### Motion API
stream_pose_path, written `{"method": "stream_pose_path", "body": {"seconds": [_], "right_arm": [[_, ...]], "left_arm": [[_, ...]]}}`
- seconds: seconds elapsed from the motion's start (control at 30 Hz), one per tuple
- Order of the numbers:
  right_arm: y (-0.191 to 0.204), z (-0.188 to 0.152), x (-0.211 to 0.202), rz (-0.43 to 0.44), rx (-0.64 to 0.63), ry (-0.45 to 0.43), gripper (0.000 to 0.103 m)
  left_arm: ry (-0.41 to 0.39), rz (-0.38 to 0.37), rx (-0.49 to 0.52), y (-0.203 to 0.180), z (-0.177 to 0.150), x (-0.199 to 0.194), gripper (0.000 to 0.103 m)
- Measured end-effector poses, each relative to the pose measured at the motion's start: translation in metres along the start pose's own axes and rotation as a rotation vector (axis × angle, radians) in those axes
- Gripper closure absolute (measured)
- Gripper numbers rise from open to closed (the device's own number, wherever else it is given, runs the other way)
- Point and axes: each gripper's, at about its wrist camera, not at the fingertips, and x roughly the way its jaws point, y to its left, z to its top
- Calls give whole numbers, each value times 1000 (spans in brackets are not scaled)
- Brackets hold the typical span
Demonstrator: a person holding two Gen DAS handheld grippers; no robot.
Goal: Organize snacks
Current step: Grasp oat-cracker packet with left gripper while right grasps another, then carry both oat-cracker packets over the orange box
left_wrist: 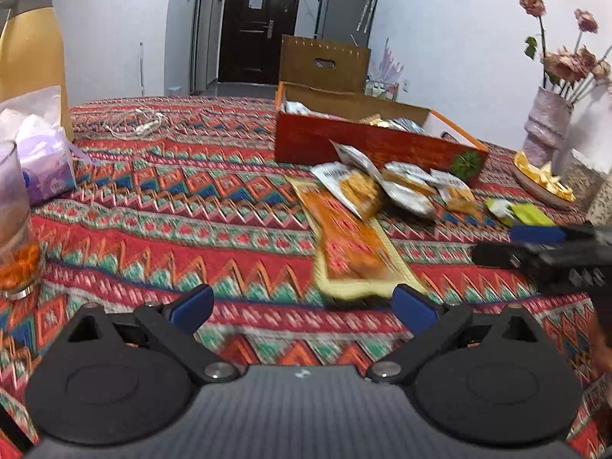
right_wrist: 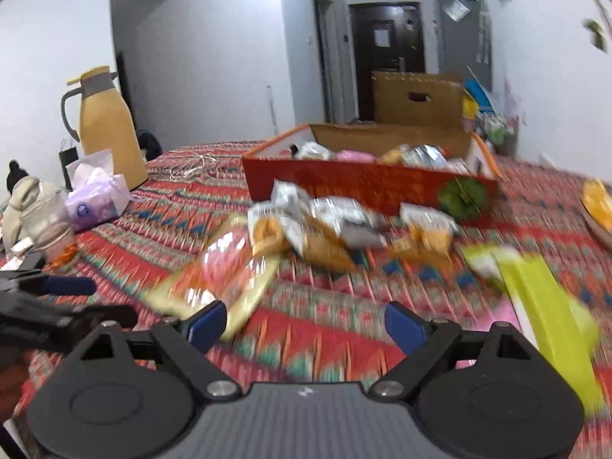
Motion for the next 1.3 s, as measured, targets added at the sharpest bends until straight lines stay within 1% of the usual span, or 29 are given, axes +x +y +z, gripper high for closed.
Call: {"method": "stream_pose_path", "body": {"seconds": [0.1, 0.13, 0.2, 0.23, 0.27, 0.3, 0.33, 0.37, 0.4, 0.47, 0.5, 0.57, 0.6, 0.7, 0.8, 0.97, 1.0, 1.03, 1.07, 1.1, 1.13, 1.2, 1.3], "right_arm": [[-9, 26, 36, 52, 39, 19, 16], [-13, 33, 49, 56, 58, 25, 16], [-22, 42, 75, 54, 84, 43, 24], [-25, 44, 84, 51, 83, 53, 25], [-27, 45, 94, 47, 84, 61, 29], [-29, 45, 100, 41, 90, 64, 38], [-32, 44, 106, 39, 101, 71, 42], [-34, 41, 109, 50, 112, 79, 52], [-34, 38, 108, 47, 105, 72, 56], [-31, 33, 101, 36, 59, 71, 58], [-30, 31, 96, 27, 41, 70, 59], [-33, 24, 86, 0, 24, 65, 59], [-36, 20, 80, -16, 27, 58, 59], [-50, 10, 64, -54, 75, 29, 59], [-59, 9, 58, -72, 99, 13, 59], [-57, 8, 60, -67, 84, 18, 59], [-56, 7, 61, -65, 86, 18, 59], [-57, 7, 62, -63, 95, 18, 59], [-58, 7, 62, -60, 100, 18, 59], [-58, 7, 61, -57, 102, 20, 58], [-58, 6, 59, -58, 97, 26, 58], [-54, 5, 61, -74, 67, 32, 58], [-47, 5, 59, -72, 29, 35, 59]], "left_arm": [[-11, 14, 3, 8, 12, 8, 1], [-14, 18, 8, 9, 17, 12, 1], [-17, 17, 31, 9, 24, 20, 1], [-13, 18, 52, 9, 28, 27, 1], [-9, 24, 73, 7, 31, 33, 1], [-7, 33, 94, 5, 35, 40, 1], [-6, 40, 113, 4, 38, 45, 1], [-8, 44, 131, 1, 43, 52, 1], [-10, 39, 145, -1, 48, 57, 1], [-13, 11, 172, -9, 58, 69, 1], [-4, -15, 181, -12, 63, 77, 1], [48, -54, 188, -22, 74, 97, 1], [68, -61, 190, -27, 78, 106, 1], [97, -52, 181, -44, 88, 130, 3], [109, -19, 188, -61, 91, 147, 9], [83, 40, 204, -79, 85, 165, 28], [83, 50, 209, -81, 83, 166, 39], [71, 64, 213, -83, 82, 165, 53], [68, 68, 217, -85, 82, 164, 62], [68, 69, 219, -86, 81, 162, 77], [68, 70, 219, -87, 81, 160, 80], [69, 51, 219, -87, 80, 155, 84], [60, 55, 225, -87, 76, 144, 85]]}}
